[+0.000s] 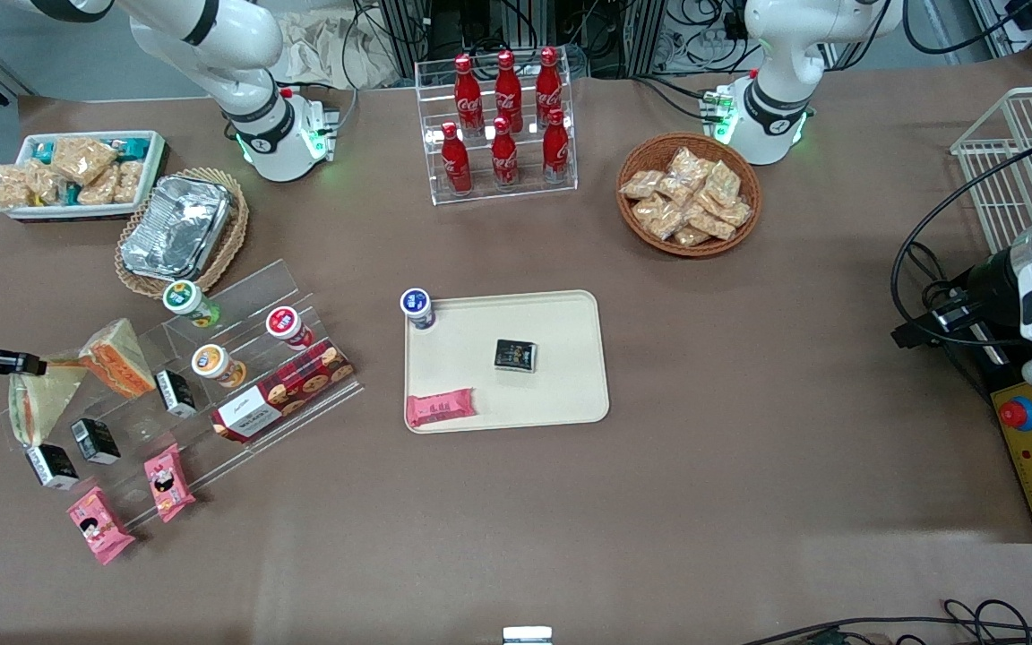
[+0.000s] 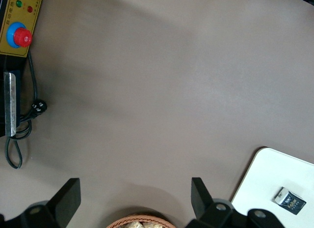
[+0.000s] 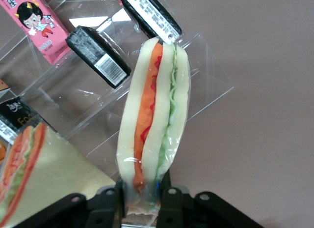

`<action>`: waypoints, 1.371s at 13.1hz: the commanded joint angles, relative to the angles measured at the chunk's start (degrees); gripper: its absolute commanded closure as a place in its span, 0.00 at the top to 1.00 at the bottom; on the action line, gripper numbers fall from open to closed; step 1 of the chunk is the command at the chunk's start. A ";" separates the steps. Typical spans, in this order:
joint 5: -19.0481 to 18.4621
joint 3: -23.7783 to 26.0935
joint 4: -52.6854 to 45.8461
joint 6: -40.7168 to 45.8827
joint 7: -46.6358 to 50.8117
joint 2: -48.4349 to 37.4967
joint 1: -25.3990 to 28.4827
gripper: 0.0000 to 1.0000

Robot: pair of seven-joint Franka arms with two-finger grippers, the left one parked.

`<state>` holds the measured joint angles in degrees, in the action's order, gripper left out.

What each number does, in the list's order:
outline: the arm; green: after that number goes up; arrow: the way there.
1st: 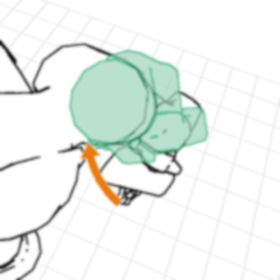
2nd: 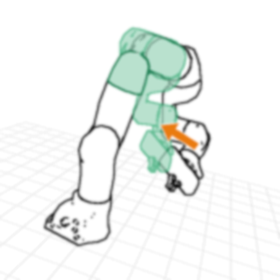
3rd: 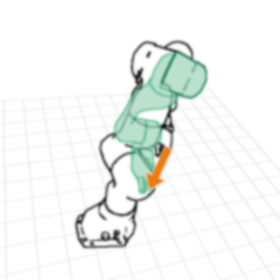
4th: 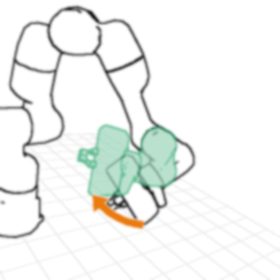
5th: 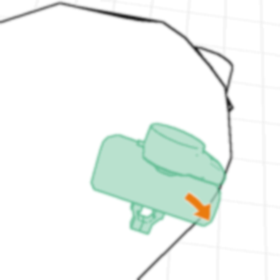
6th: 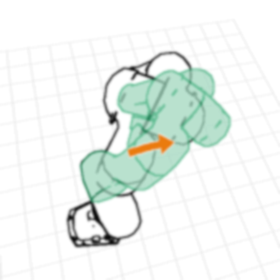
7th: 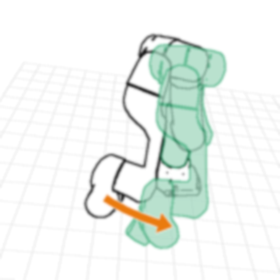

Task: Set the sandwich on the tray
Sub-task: 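Close the right gripper on the wrapped sandwich wedge and lift it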

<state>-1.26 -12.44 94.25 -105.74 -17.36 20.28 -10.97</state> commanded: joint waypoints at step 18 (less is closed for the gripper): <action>0.65 23.31 -14.10 16.79 -38.62 -6.31 4.10 0.17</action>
<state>-0.92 7.05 80.49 -90.27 -54.55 14.43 -8.30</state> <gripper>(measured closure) 0.828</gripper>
